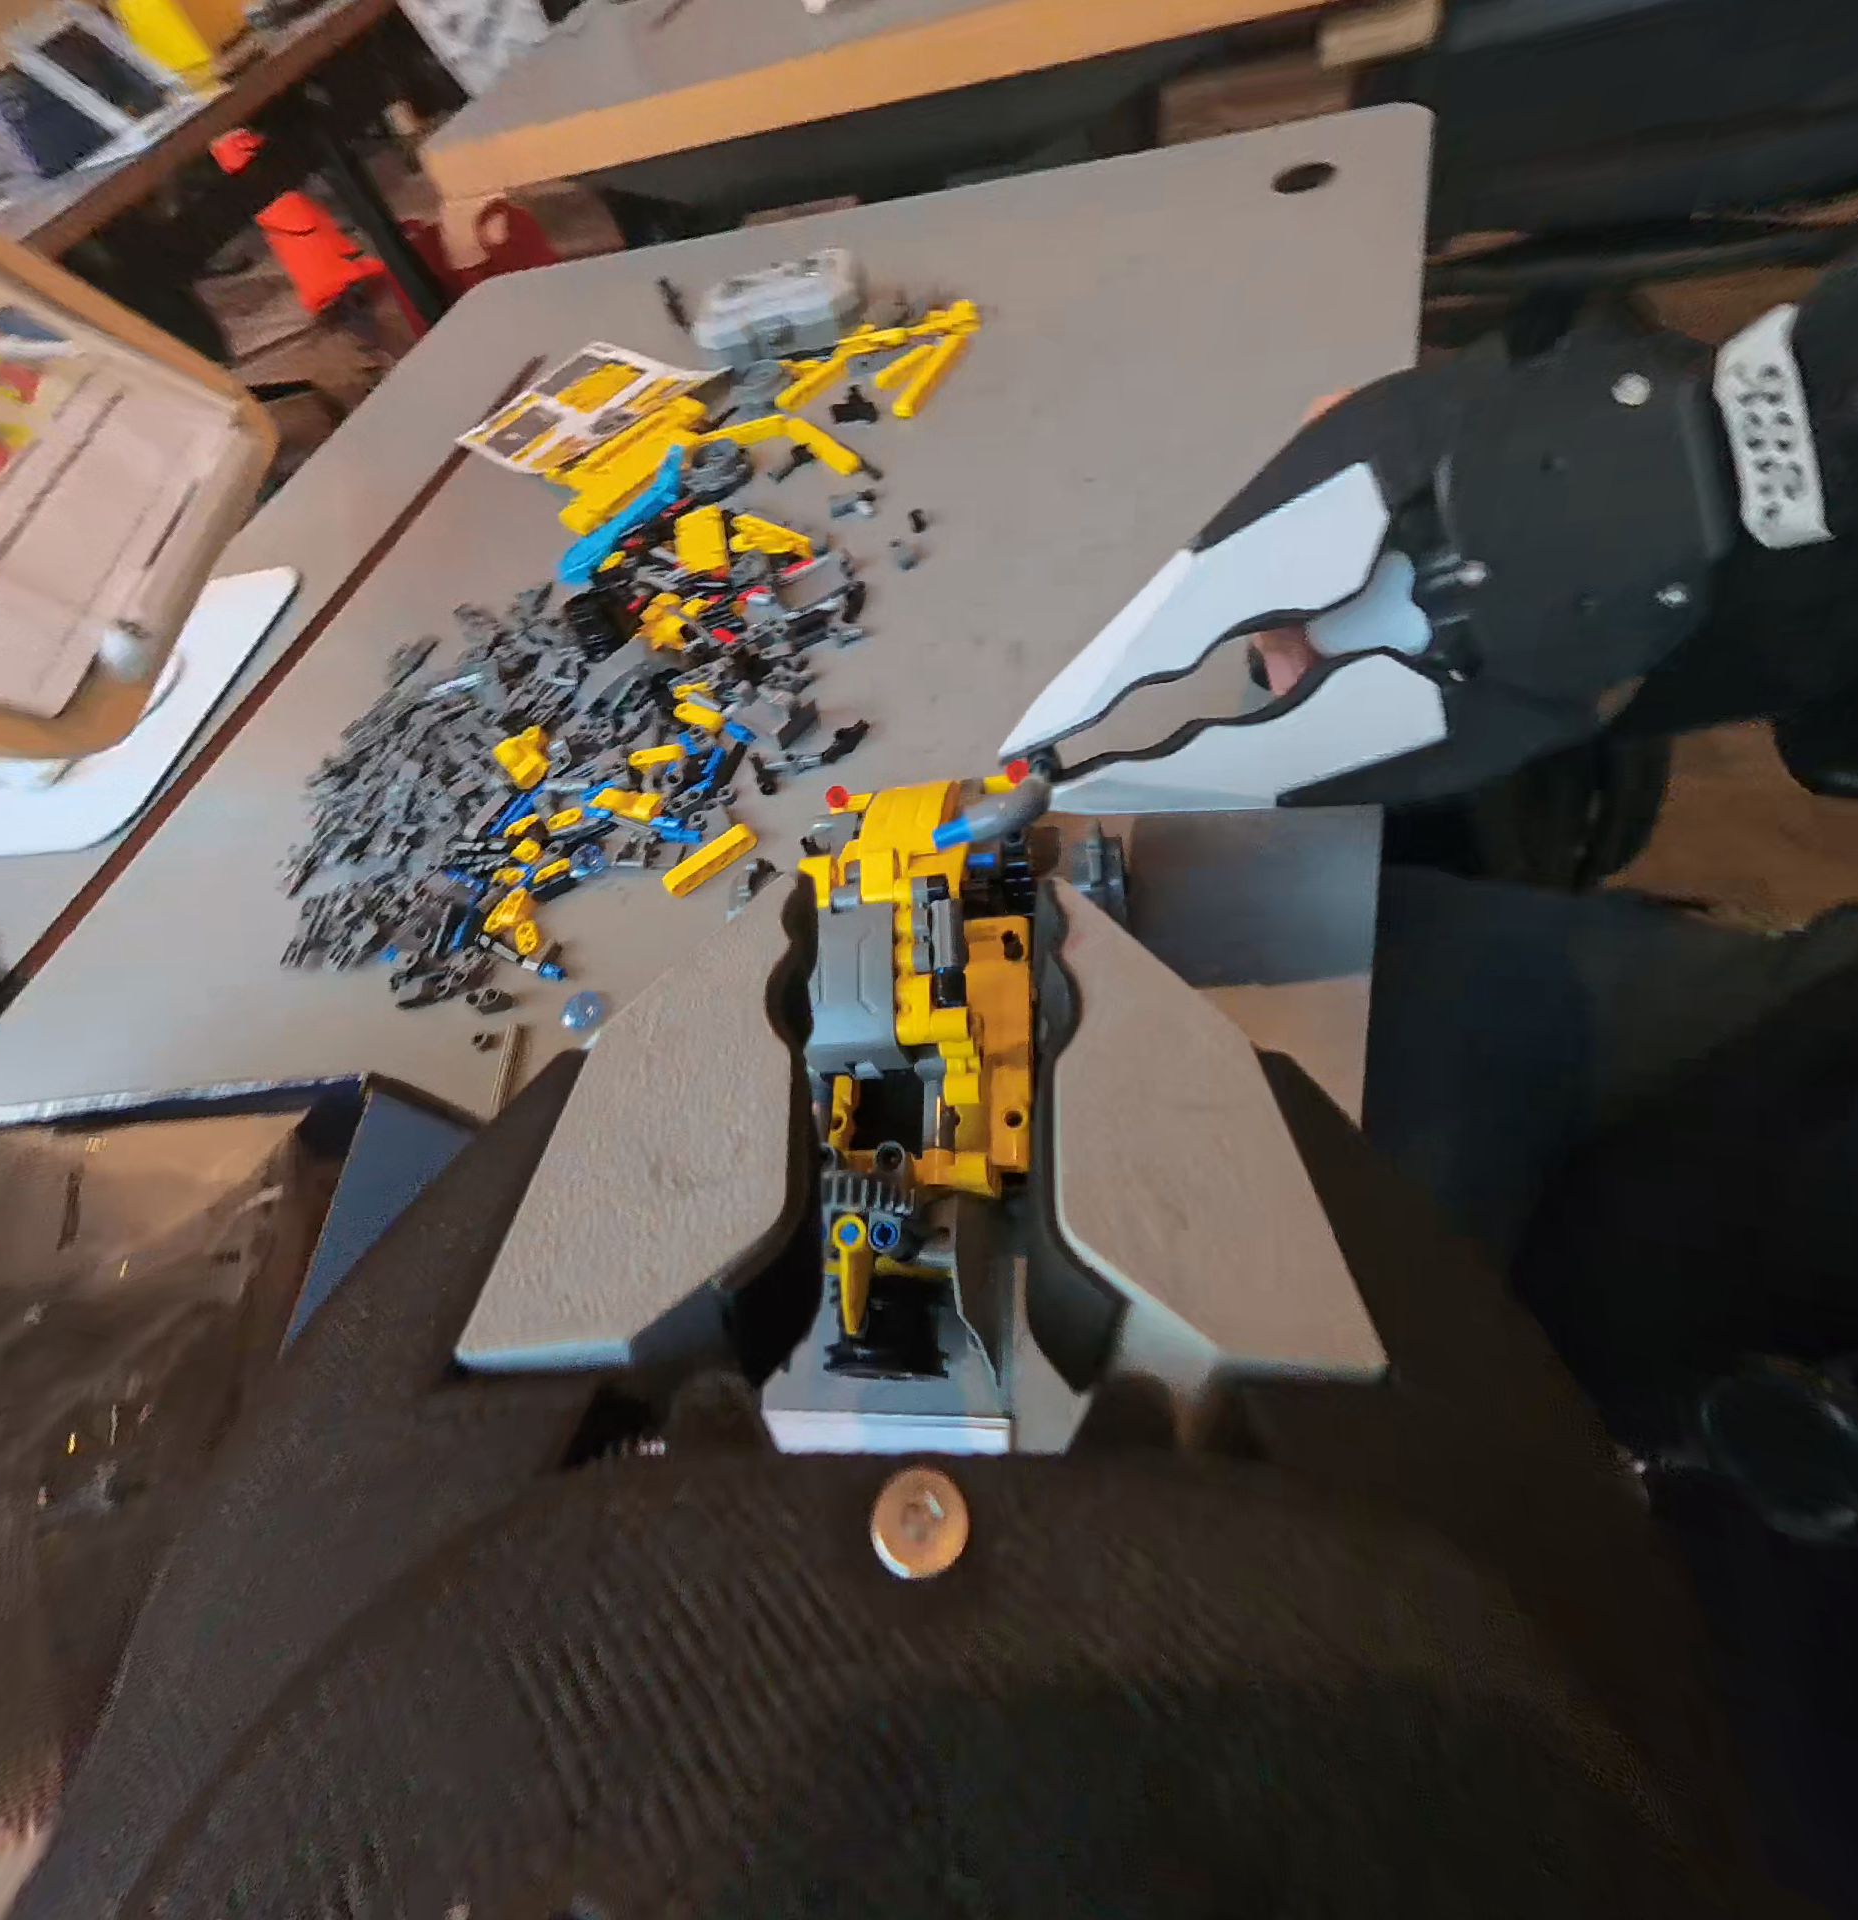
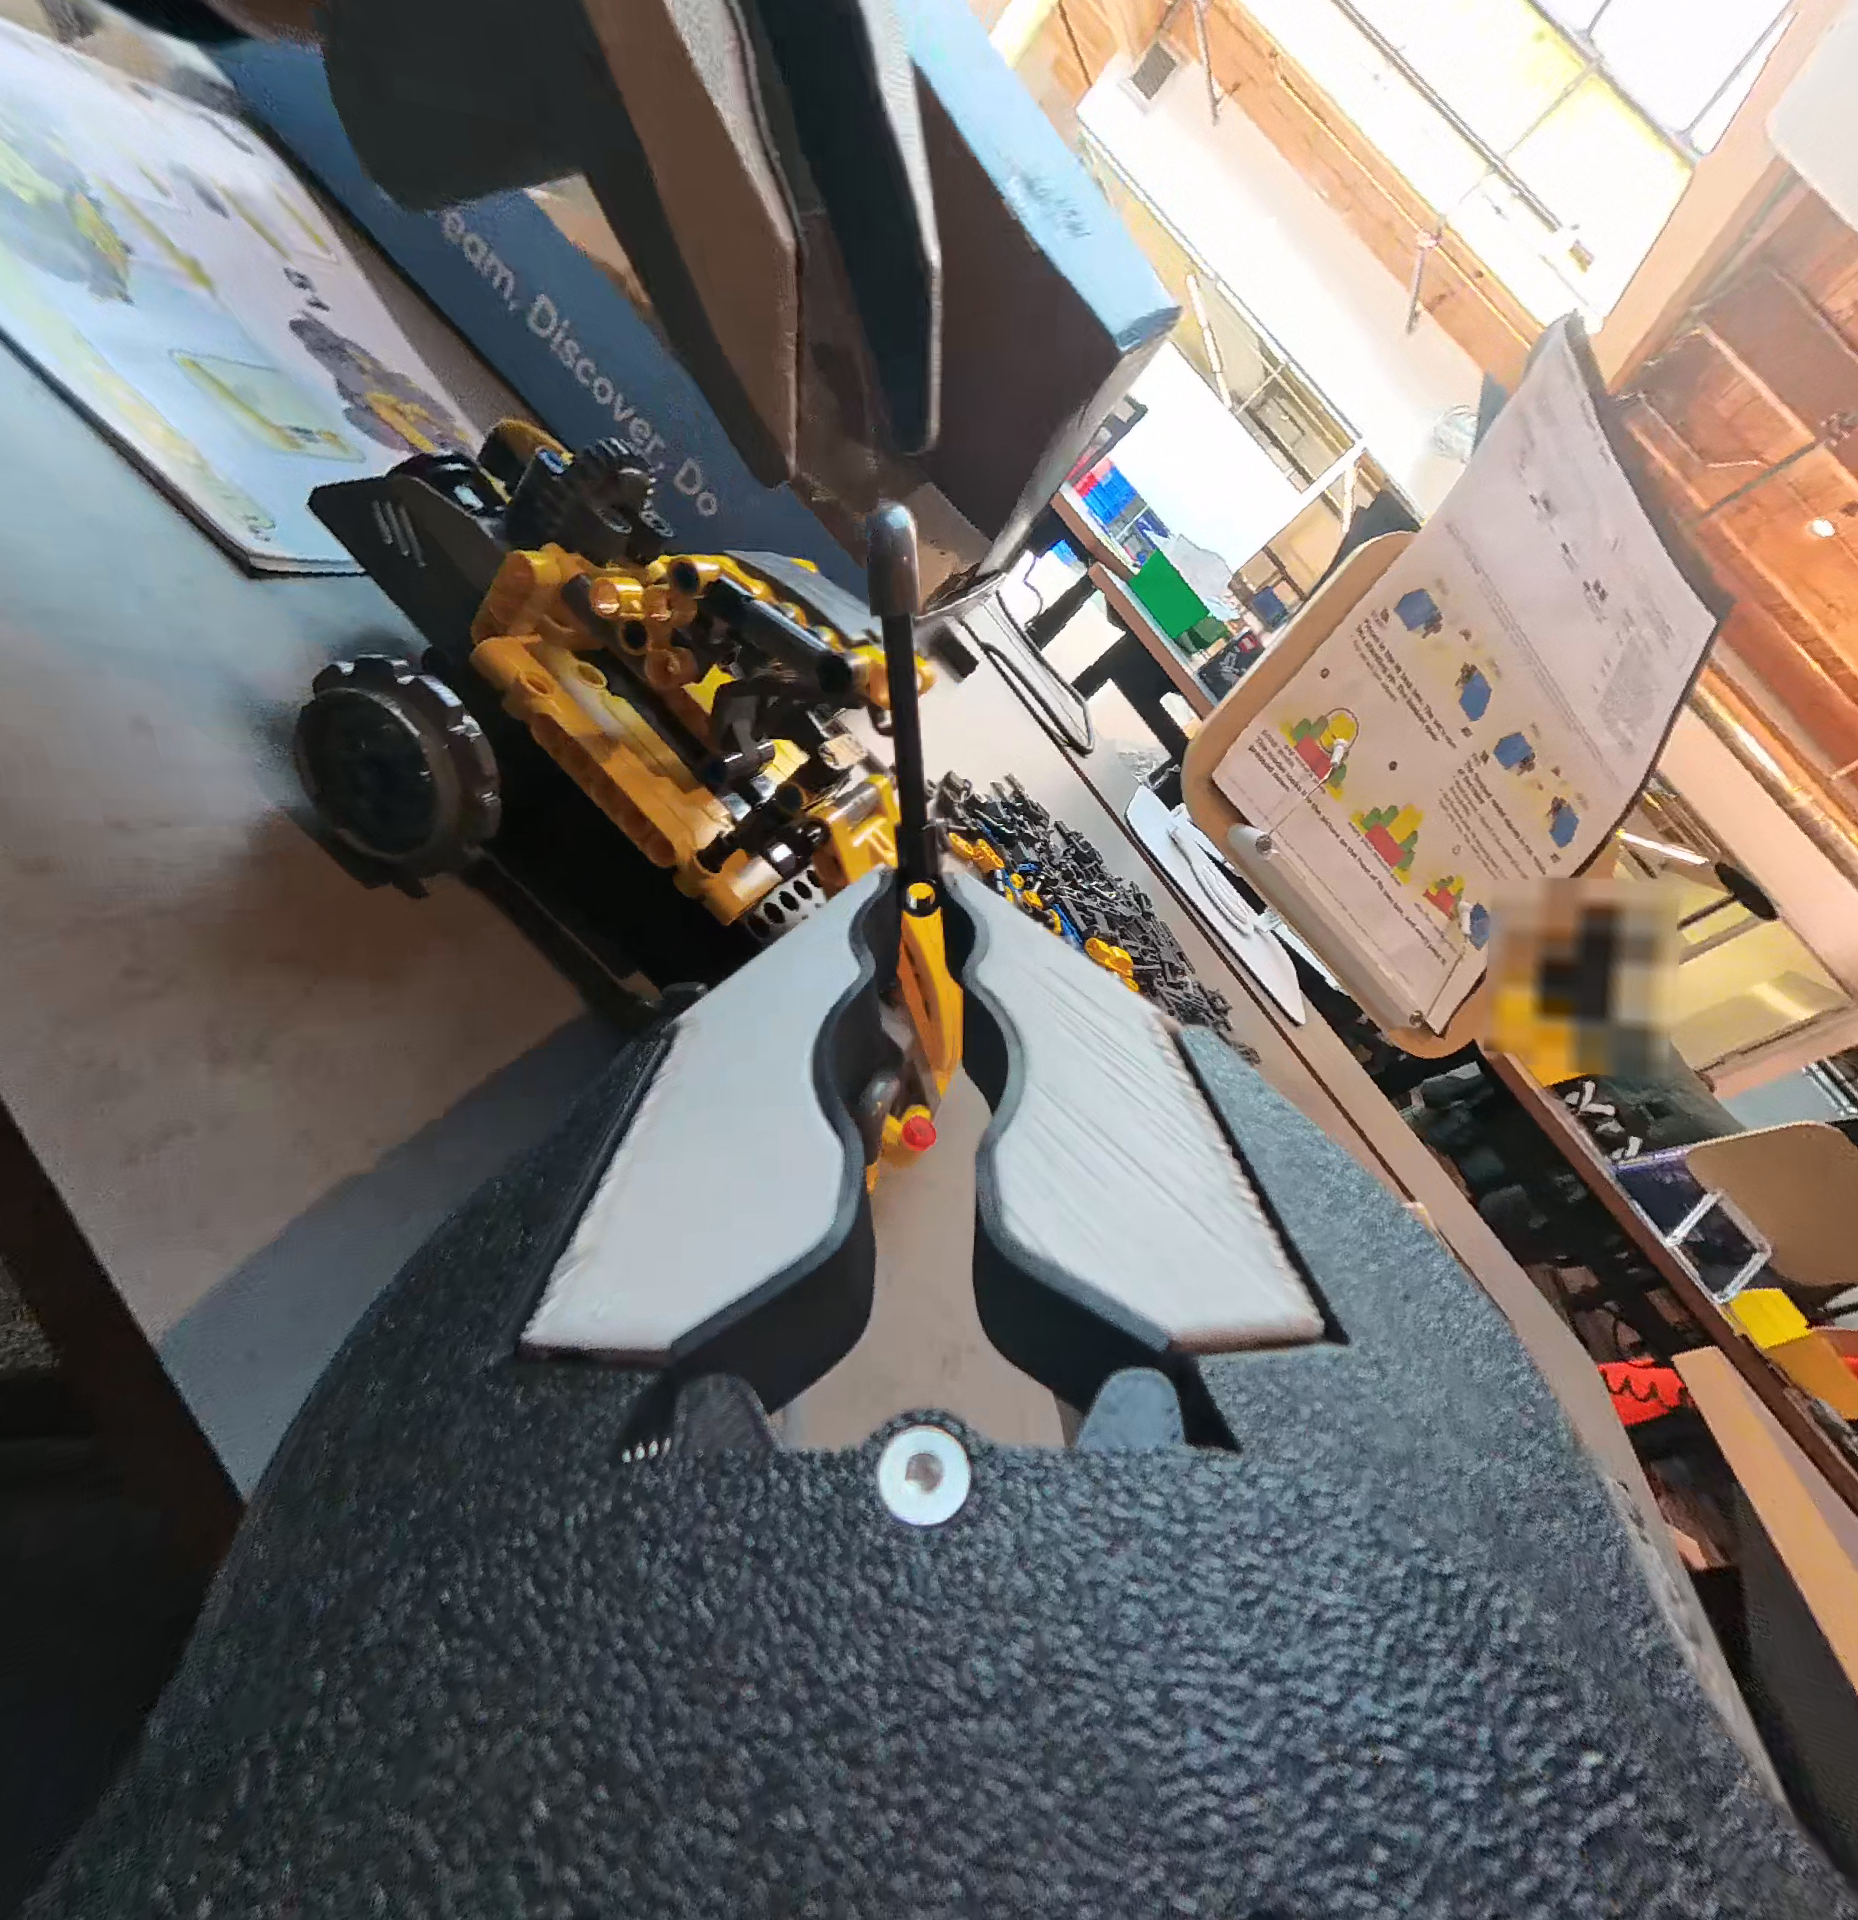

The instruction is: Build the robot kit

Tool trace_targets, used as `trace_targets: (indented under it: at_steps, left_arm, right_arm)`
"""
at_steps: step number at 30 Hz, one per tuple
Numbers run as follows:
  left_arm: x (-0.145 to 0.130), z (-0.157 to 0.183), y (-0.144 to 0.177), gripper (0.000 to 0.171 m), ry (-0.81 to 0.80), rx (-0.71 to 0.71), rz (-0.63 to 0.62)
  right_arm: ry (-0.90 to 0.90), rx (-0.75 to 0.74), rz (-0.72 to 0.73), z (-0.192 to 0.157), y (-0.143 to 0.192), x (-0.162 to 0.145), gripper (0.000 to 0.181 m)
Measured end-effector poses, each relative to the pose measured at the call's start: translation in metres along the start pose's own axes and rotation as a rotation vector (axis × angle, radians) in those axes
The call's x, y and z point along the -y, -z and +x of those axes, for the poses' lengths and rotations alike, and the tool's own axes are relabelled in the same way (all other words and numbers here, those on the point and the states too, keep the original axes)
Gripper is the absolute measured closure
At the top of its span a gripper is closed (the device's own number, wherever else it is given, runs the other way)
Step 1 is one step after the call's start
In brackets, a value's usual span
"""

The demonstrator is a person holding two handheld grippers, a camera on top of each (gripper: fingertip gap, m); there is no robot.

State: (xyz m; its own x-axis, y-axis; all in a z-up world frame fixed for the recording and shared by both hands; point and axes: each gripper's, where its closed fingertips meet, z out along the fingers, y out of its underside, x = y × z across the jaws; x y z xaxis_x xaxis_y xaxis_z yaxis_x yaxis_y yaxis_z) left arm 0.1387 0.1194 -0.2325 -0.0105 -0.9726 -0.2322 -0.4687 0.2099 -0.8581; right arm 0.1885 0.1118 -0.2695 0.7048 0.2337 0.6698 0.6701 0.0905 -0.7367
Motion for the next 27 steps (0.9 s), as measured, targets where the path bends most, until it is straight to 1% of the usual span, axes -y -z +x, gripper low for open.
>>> trace_targets:
  at_steps: [2,3,5,8,12,16,20,22,24,27]
  left_arm:
    - [0.000,0.002,0.003,0.134,0.022,0.061,0.014]
    - [0.002,0.006,0.005,0.138,-0.004,0.083,0.032]
    - [0.003,0.015,0.004,0.146,-0.149,0.125,0.026]
    - [-0.010,0.012,0.000,0.147,-0.355,0.200,-0.127]
    - [-0.002,0.018,-0.002,0.149,-0.595,0.237,-0.121]
    - [-0.008,0.014,-0.008,0.160,-0.744,0.252,-0.158]
    - [-0.004,0.018,-0.009,0.164,-0.940,0.265,-0.141]
    - [-0.005,0.018,-0.011,0.166,-1.040,0.274,-0.155]
    - [-0.010,0.017,-0.014,0.167,-1.107,0.261,-0.177]
    - [-0.010,0.014,-0.016,0.167,-1.189,0.247,-0.169]
  right_arm:
    - [0.010,-0.008,0.006,0.000,0.001,0.001,0.176]
    - [0.017,-0.003,0.005,-0.002,0.000,0.001,0.176]
    - [0.020,0.003,0.012,-0.004,0.000,0.003,0.176]
    - [0.002,0.026,0.017,-0.007,0.001,0.006,0.176]
    - [-0.005,0.062,-0.003,-0.012,0.002,0.005,0.176]
    - [-0.011,0.070,0.014,-0.013,0.006,0.008,0.176]
    - [0.013,0.073,-0.005,-0.016,0.005,0.005,0.176]
    - [0.017,0.074,-0.008,-0.017,0.005,0.005,0.176]
    - [0.021,0.072,-0.019,-0.016,0.005,0.003,0.176]
    - [0.058,0.076,-0.041,-0.019,0.002,-0.001,0.175]
